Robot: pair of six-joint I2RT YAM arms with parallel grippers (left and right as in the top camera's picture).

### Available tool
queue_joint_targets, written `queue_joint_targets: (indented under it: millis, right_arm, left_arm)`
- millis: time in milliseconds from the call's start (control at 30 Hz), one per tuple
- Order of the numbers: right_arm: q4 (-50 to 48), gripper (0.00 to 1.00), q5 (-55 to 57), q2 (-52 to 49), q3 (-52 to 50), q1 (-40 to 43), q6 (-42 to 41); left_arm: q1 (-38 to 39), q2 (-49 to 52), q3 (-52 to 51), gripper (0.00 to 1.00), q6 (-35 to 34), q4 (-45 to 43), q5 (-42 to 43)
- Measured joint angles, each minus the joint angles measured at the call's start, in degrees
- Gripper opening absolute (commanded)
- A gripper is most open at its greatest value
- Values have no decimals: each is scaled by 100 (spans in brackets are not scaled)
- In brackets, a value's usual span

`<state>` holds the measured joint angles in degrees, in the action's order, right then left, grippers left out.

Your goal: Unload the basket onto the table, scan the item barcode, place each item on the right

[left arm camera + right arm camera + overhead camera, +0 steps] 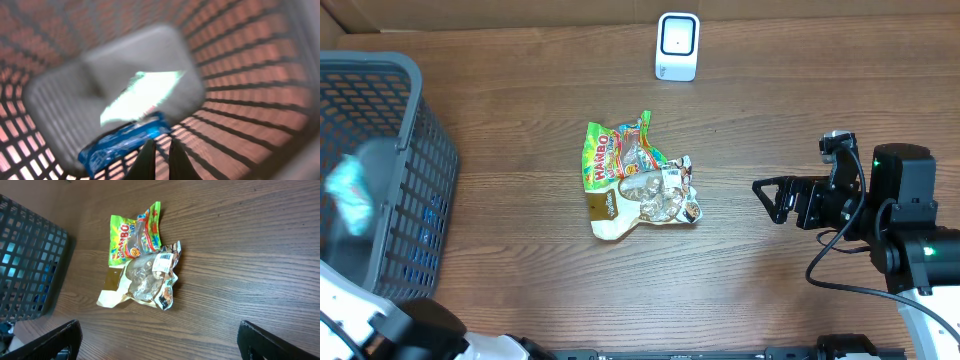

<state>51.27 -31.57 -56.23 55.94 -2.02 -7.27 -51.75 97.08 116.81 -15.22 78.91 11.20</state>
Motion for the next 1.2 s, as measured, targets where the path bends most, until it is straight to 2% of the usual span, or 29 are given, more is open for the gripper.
queue_joint_targets:
  millis: [100,200,233,300,333,367,467,633,933,1200]
  right_arm:
    - [0,100,0,0,0,0,0]
    - [2,100,0,0,0,0,-4]
    - [7,100,0,0,0,0,0]
    - [52,100,0,0,0,0,-2]
    - [68,100,0,2,0,0,-2]
    - [74,99,0,0,0,0,-2]
    - [85,100,2,0,0,0,-2]
    - [90,100,2,0,0,0,-2]
    - [87,100,0,0,0,0,-2]
    - [72,100,0,0,0,0,-2]
  left_arm:
    - [385,-358,734,4,184,286,131]
    - [1110,-962,1045,5,372,389,168]
    - [1309,-1110,1075,18,391,409,107]
    - [1622,-1320,1117,51,468,426,-146]
    - [1711,-1375,1126,64,476,424,-293]
    - [1735,-1388,1128,75,503,426,-422]
    - [1709,-1244,1130,97,487,424,-752]
    - [1423,-472,1117,98,424,155,-984]
    - [1237,1045,1115,92,658,-422,-1056]
    - [1237,2621,1106,89,1355,-446,-970]
